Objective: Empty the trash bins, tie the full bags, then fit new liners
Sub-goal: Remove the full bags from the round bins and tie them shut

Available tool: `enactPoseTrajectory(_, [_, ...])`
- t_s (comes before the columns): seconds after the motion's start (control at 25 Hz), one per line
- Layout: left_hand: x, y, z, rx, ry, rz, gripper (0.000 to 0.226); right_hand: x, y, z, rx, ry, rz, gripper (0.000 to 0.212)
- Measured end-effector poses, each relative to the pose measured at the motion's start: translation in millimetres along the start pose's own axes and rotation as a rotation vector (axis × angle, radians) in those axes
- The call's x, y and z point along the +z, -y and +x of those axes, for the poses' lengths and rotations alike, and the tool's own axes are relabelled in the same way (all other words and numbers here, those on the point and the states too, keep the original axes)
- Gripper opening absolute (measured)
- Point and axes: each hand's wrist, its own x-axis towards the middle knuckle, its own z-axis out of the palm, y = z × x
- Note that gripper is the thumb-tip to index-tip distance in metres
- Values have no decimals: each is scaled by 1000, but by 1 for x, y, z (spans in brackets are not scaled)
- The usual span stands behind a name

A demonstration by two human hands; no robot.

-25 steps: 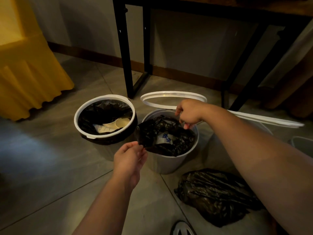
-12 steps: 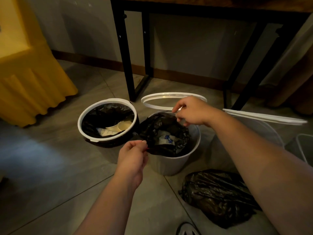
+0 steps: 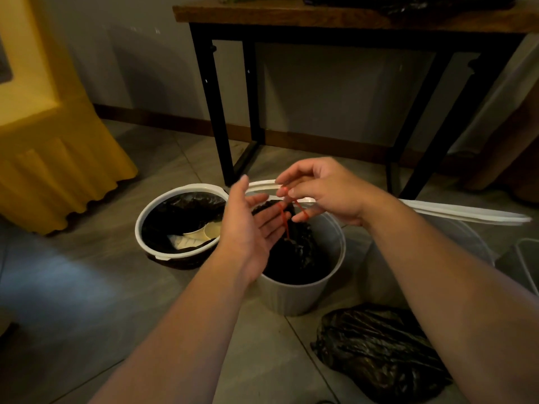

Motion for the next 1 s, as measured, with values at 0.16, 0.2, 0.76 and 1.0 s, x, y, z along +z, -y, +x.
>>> enactPoseTrajectory(0.16, [10,-15,1,-21,37,17,67,4,16,-14,-116,61,-127,28])
enactPoseTrajectory(0.2, [10,-17,2,-24,41,34,67,4,21,-17,-156,59,-193,27])
enactPoseTrajectory(0.76, [8,-49,-12,13,137,217,71,5,-64,-17,137,116,-606,94])
enactPoseTrajectory(1.0, [20,-45,-22,-1,193,307,70,68,-91,14,-115,-199,-307,12])
